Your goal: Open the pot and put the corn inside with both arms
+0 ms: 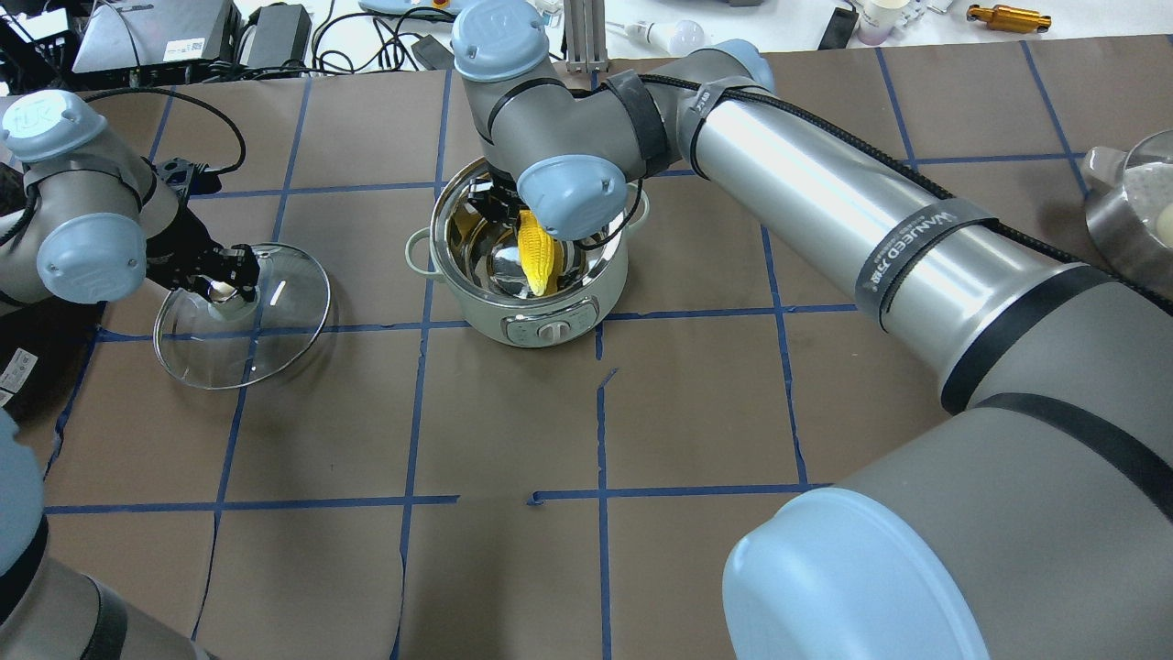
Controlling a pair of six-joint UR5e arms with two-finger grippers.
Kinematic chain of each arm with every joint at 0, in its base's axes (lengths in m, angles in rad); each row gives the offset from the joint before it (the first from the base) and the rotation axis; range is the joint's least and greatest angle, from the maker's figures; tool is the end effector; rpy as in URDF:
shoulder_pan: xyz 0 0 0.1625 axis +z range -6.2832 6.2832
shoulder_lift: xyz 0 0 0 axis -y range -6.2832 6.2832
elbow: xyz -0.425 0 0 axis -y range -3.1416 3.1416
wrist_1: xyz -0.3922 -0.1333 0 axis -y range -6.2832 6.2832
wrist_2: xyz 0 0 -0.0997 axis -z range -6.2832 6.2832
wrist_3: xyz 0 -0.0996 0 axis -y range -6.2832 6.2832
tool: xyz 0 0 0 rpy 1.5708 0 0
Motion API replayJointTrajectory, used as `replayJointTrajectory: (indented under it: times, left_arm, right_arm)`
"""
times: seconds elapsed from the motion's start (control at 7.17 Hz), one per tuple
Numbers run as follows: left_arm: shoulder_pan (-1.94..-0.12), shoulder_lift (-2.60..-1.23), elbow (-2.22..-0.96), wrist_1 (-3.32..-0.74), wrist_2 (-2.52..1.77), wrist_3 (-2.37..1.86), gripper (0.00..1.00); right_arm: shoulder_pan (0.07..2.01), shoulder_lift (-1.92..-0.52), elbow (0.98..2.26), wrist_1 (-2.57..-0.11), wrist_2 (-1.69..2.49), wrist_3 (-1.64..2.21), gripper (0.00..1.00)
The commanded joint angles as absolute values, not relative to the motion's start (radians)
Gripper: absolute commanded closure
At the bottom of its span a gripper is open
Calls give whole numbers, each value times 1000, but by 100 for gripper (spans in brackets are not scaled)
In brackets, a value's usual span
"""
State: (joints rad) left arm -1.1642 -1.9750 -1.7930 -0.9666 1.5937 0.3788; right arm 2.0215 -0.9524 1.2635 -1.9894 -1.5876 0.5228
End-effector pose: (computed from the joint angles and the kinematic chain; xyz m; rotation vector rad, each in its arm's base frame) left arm 0.1100 -0.5867 0.2216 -0.0431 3.1283 0.0458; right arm 0.4363 -0.5994 0.3004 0.1132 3.1000 -0.1597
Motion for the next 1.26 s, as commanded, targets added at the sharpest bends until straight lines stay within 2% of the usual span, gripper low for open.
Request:
replayJointTrajectory:
  times: [0.0, 0.28, 0.42, 0.7, 0.84, 1.12]
  left_arm:
    - [-1164, -1965, -1790, -974, 1598, 377, 7]
    - [-1187, -1930, -1754, -1008, 1601, 359, 5]
    - [-1216, -1892, -1709, -1103, 1598, 315, 5]
    - [-1383, -1810, -1559, -1323, 1605, 165, 5]
    - [-1460, -1777, -1501, -1385, 1598, 52, 5]
    - [-1615, -1697, -1482, -1434, 1600, -10, 5]
  right_arm:
    - [2016, -1014, 1270, -1987, -1600, 515, 0]
    - [1952, -1080, 1275, -1962, -1597, 476, 0]
    - [1901, -1122, 1273, -1909, -1591, 474, 0]
    - [1763, -1237, 1293, -1730, -1598, 430, 0]
    - [1691, -1297, 1331, -1679, -1603, 275, 0]
    - [1576, -1415, 1393, -1570, -1597, 230, 0]
